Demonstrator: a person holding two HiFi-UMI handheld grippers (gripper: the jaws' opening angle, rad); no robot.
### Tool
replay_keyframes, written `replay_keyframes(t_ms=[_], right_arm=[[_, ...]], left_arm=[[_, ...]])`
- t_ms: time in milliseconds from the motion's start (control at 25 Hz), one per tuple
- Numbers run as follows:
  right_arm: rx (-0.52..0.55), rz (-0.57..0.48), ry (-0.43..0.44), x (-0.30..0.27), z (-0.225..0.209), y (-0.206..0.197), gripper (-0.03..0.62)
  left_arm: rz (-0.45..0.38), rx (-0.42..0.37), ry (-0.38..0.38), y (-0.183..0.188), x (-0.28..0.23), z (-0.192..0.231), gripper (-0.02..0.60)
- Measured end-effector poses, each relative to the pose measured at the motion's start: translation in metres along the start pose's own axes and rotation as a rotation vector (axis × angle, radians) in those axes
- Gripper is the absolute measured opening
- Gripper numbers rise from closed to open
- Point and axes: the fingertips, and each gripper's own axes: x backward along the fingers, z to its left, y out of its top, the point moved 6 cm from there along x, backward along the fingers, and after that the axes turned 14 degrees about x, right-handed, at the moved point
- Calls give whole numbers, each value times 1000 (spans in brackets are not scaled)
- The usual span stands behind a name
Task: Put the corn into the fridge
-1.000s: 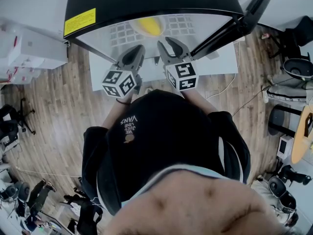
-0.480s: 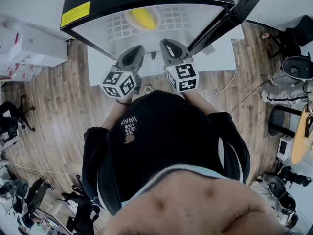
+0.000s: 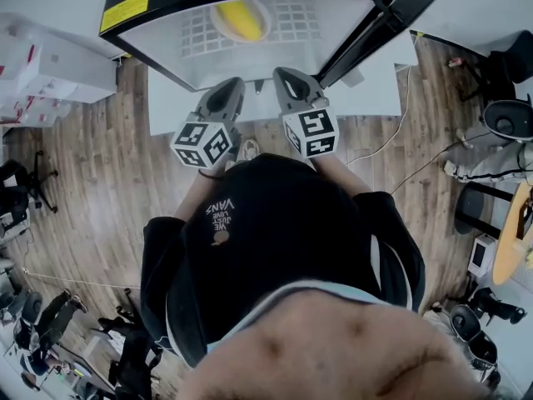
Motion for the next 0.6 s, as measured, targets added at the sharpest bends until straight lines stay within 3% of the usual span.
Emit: replay_keyframes(t_ms=[600], right_arm=[[11,7,33,20,5,-9,12]], left_arm=[[-22,-4,34,-14,10,-14,25]])
